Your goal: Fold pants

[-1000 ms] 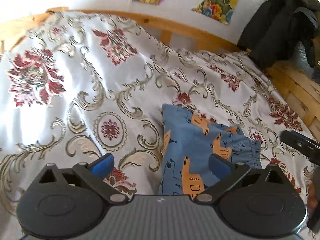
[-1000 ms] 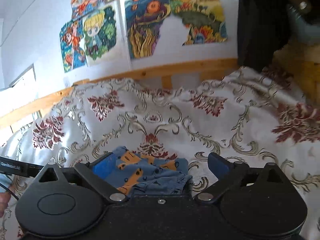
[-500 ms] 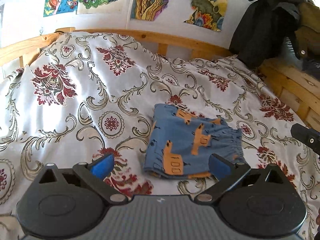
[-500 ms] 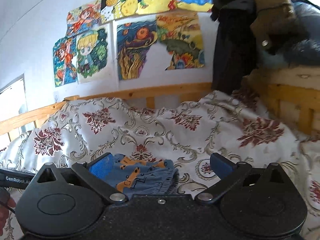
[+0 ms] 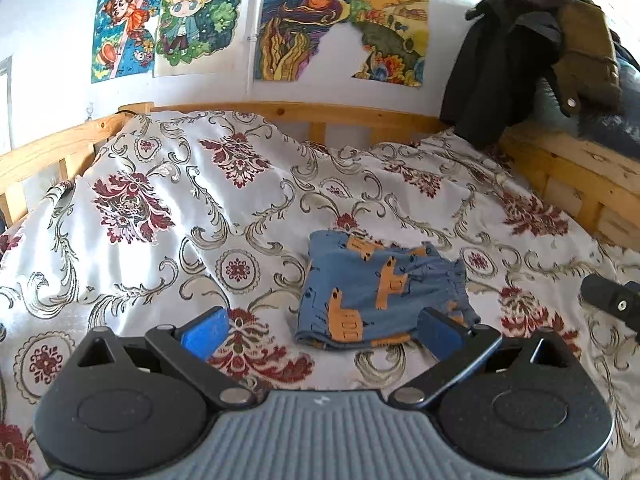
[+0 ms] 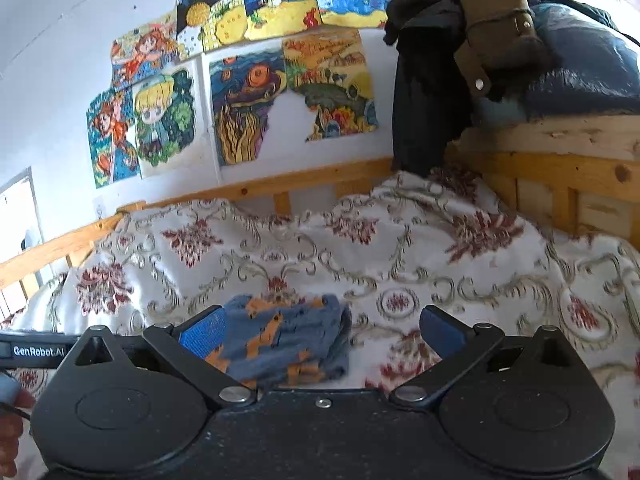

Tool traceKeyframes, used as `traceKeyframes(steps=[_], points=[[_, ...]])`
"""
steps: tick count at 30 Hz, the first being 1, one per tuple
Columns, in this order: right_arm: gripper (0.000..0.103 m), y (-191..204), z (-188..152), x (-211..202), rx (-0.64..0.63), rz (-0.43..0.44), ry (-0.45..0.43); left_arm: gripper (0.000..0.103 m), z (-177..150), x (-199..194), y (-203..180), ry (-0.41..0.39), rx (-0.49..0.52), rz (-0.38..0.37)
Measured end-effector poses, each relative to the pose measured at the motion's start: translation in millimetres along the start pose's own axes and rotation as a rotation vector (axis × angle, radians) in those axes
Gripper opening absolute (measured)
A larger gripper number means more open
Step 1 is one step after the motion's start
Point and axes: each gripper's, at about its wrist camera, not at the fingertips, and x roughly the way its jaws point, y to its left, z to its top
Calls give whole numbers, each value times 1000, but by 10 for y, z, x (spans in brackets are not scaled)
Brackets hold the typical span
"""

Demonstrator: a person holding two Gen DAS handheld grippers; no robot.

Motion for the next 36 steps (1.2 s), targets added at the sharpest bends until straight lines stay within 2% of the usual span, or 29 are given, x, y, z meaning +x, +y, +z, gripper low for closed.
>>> traceKeyframes(steps=[3, 9, 36], points=[[102, 39, -112, -88, -12, -19, 41, 103, -100, -79, -2, 2, 35, -1], [102, 170, -267, -163, -89, -70, 66, 103, -229, -164, 48, -13, 54, -14], [102, 237, -318, -70, -119, -45, 104, 103, -296, -113, 74, 10, 81, 3]])
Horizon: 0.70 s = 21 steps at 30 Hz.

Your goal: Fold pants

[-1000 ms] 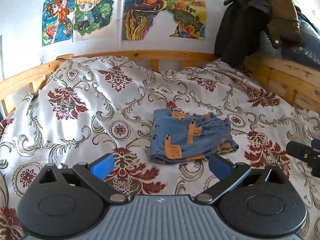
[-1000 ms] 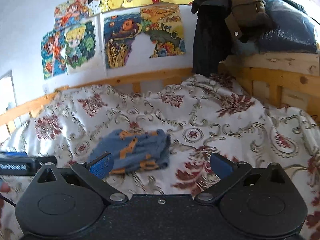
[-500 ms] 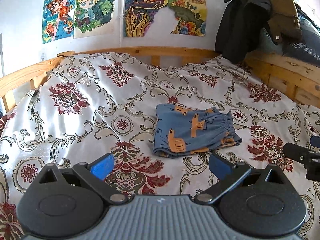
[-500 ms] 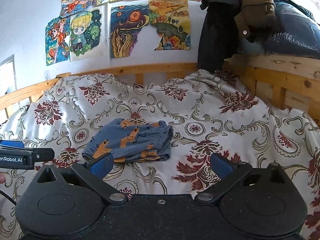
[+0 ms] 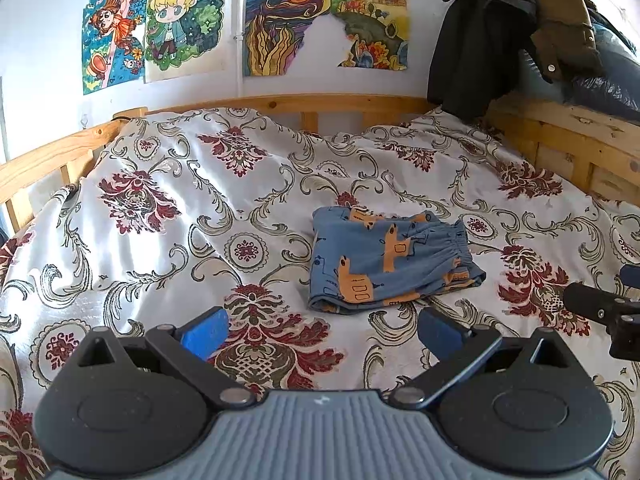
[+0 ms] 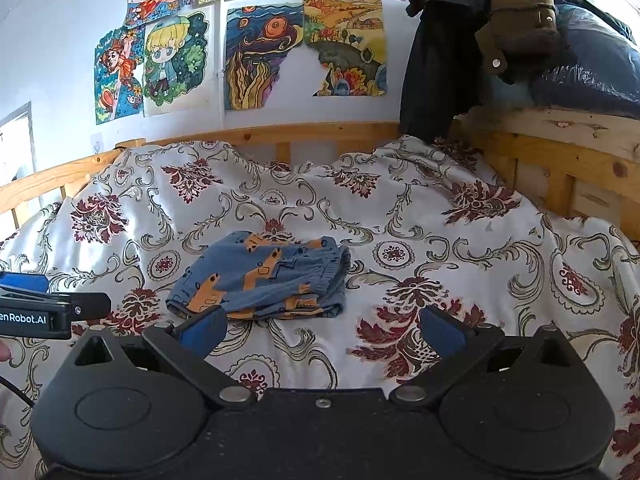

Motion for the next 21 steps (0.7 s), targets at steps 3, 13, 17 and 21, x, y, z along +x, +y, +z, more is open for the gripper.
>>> traceKeyframes(steps=[3, 13, 17, 21], points=[[102, -1, -3, 2, 0, 0, 1, 103, 0, -1, 1, 0, 1, 0], [102, 5, -16, 31, -1, 5, 16, 103, -11, -1, 1, 9, -3, -7], [102, 10, -18, 31, -3, 6, 19, 103, -13, -1, -3, 10, -2, -6], [102, 9, -26, 37, -5, 6, 23, 103, -15, 0, 2, 13, -9, -5]])
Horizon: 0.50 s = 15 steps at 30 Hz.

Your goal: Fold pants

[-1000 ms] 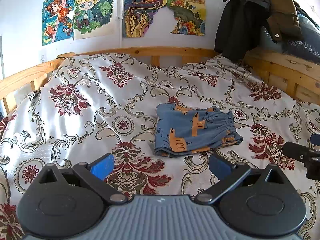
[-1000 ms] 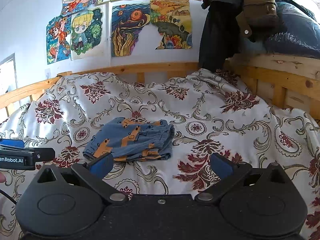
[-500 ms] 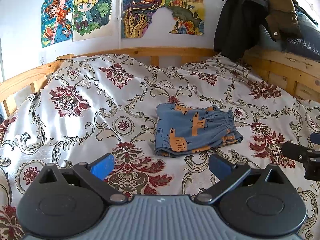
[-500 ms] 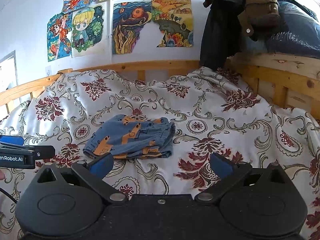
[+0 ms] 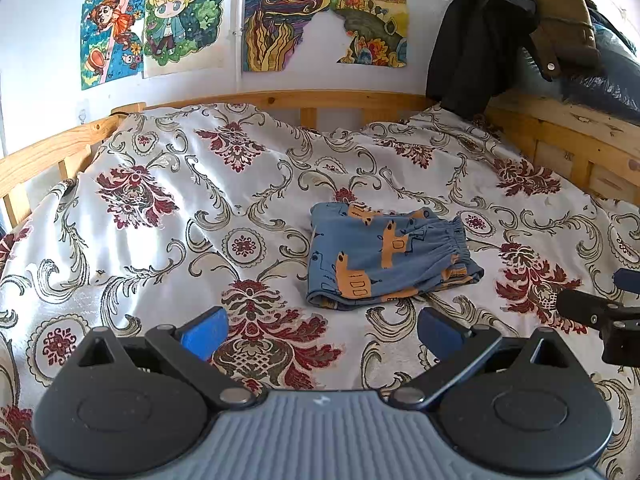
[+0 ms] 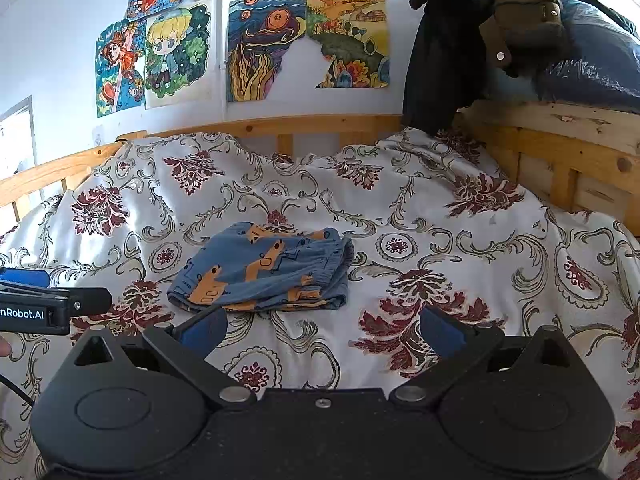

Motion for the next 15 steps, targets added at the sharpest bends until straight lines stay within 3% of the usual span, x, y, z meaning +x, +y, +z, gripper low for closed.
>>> traceKeyframes(steps=[15], points=[[102, 6, -5, 3, -3, 0, 5, 103, -18, 33, 72, 54, -39, 3]])
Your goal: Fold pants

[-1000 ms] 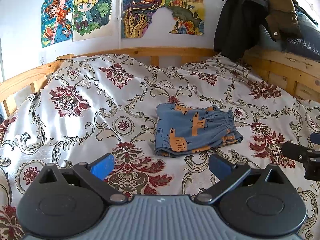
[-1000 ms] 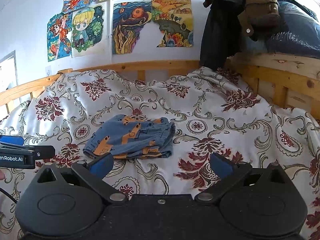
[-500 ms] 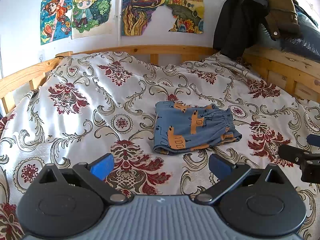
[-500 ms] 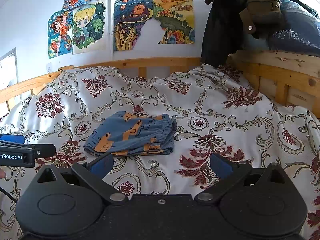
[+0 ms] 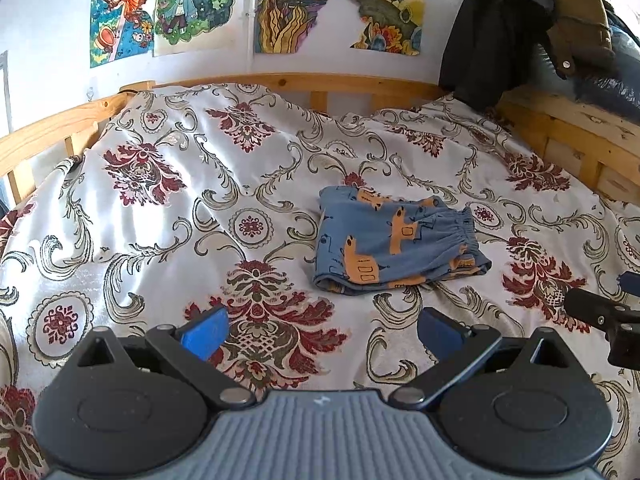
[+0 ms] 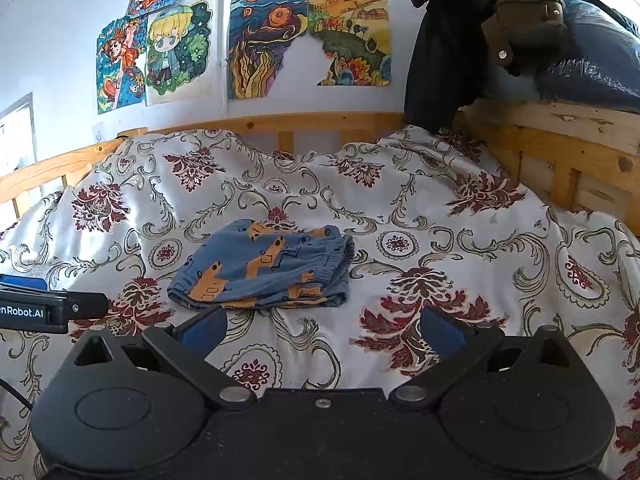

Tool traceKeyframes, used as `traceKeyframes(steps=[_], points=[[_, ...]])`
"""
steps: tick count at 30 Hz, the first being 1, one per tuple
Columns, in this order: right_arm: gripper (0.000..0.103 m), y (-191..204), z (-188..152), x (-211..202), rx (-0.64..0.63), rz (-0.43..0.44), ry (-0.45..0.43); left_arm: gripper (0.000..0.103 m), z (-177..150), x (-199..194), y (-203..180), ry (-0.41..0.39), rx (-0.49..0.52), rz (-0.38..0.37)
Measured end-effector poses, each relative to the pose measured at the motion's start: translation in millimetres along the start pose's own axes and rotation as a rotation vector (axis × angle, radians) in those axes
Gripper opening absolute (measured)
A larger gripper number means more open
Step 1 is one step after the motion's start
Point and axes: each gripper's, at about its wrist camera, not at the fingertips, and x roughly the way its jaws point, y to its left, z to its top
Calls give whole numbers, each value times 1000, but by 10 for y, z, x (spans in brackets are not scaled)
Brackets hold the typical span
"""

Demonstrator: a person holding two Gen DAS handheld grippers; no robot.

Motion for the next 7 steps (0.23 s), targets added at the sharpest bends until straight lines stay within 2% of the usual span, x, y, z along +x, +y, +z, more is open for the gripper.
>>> traceKeyframes(steps=[7], points=[[102, 5, -17, 12, -6, 6, 7, 103, -19, -12, -21, -3, 18, -4]])
